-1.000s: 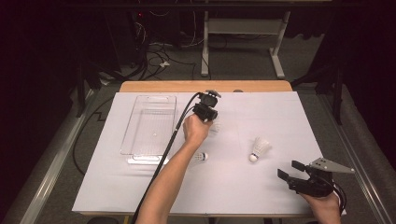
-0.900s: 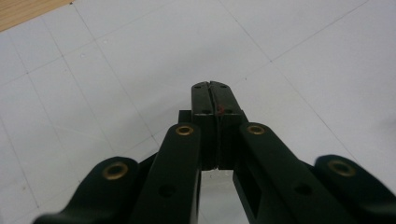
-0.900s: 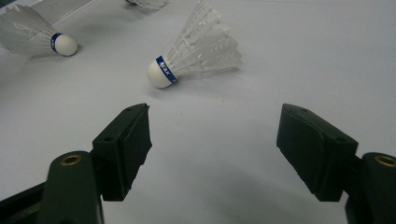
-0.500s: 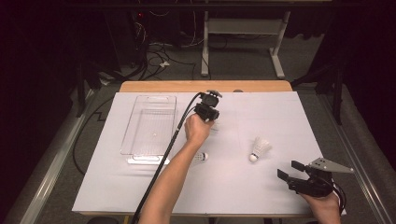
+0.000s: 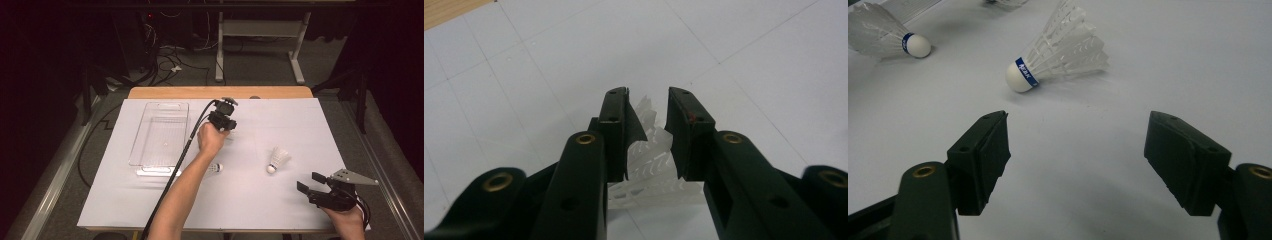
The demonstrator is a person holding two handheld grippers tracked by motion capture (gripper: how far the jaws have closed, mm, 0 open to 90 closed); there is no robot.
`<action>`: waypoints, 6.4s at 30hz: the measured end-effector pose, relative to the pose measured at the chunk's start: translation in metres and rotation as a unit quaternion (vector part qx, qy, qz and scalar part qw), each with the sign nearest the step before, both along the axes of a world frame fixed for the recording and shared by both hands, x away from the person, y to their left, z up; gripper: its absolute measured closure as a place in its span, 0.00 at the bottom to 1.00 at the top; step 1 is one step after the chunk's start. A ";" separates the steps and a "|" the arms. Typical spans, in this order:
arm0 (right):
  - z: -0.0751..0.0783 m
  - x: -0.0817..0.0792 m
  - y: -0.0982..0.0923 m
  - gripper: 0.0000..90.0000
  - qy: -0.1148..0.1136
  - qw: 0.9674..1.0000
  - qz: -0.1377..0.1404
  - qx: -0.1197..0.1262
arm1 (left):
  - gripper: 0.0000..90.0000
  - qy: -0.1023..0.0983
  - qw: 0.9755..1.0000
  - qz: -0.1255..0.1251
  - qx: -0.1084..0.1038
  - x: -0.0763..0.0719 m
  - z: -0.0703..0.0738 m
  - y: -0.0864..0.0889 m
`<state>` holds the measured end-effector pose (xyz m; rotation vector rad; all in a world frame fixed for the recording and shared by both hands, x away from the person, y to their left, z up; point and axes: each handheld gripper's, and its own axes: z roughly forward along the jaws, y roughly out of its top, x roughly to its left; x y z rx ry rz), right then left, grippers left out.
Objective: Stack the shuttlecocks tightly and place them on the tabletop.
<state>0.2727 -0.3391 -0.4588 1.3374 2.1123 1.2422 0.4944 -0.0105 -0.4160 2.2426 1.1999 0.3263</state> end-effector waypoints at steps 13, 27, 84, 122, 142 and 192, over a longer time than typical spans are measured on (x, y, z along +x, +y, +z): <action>0.000 0.000 0.000 0.29 0.001 1.000 0.002 0.002 | 0.67 0.006 1.000 0.004 -0.004 0.002 -0.002 0.000; 0.000 0.000 0.000 0.29 0.001 1.000 0.002 0.001 | 0.62 0.009 1.000 0.003 -0.003 0.003 -0.003 0.001; 0.000 0.000 0.000 0.29 0.002 1.000 0.004 0.001 | 0.54 0.021 1.000 0.013 -0.006 0.007 -0.007 0.002; -0.001 0.001 0.000 0.29 0.004 1.000 0.004 0.001 | 0.47 0.033 0.999 0.003 -0.034 0.005 -0.001 0.008; 0.000 0.001 0.000 0.29 0.004 1.000 0.003 0.002 | 0.43 0.037 0.997 -0.016 -0.060 -0.010 0.011 0.020; 0.000 0.000 0.001 0.29 0.003 1.000 -0.003 -0.002 | 0.40 0.012 0.996 -0.051 -0.076 -0.070 0.023 0.055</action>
